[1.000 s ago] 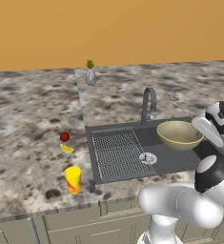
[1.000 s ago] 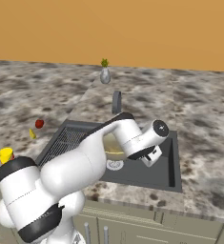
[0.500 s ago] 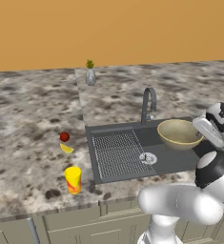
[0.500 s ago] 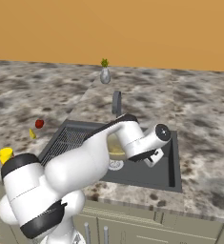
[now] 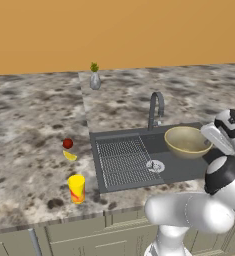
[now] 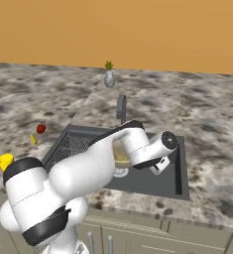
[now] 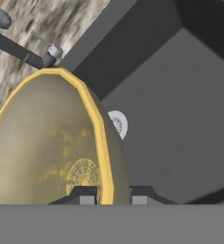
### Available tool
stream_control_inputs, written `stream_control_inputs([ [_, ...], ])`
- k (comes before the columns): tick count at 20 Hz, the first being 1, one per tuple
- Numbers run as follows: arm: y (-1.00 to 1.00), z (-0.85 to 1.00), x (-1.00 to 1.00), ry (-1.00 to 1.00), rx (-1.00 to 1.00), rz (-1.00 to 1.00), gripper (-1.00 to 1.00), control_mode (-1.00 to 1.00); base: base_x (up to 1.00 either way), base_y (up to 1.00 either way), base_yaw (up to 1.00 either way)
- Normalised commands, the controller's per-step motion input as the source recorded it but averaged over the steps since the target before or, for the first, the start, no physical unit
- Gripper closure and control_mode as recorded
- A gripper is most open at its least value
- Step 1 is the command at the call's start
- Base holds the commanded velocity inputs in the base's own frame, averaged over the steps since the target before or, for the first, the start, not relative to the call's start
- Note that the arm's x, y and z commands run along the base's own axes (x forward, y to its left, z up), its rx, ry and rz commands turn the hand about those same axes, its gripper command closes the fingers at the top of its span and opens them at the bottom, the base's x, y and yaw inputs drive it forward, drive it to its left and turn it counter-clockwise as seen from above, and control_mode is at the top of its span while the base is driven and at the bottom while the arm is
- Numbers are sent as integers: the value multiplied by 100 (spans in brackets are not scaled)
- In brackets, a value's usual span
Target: Remove the lemon wedge and bell pepper from the sink. Then move the bowl and cup from the counter to the sink for washing.
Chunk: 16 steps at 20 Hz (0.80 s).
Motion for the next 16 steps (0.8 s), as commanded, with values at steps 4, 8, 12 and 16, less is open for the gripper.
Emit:
stream_control_inputs([
  [4, 0, -9, 7, 0, 0, 0, 100, -100, 0, 0, 0],
  [8, -4, -10, 9, 0, 0, 1, 100, -100, 0, 0, 0],
  [12, -3, -11, 11, 0, 0, 1, 100, -100, 0, 0, 0],
  [16, -6, -11, 12, 0, 0, 1, 100, -100, 0, 0, 0],
])
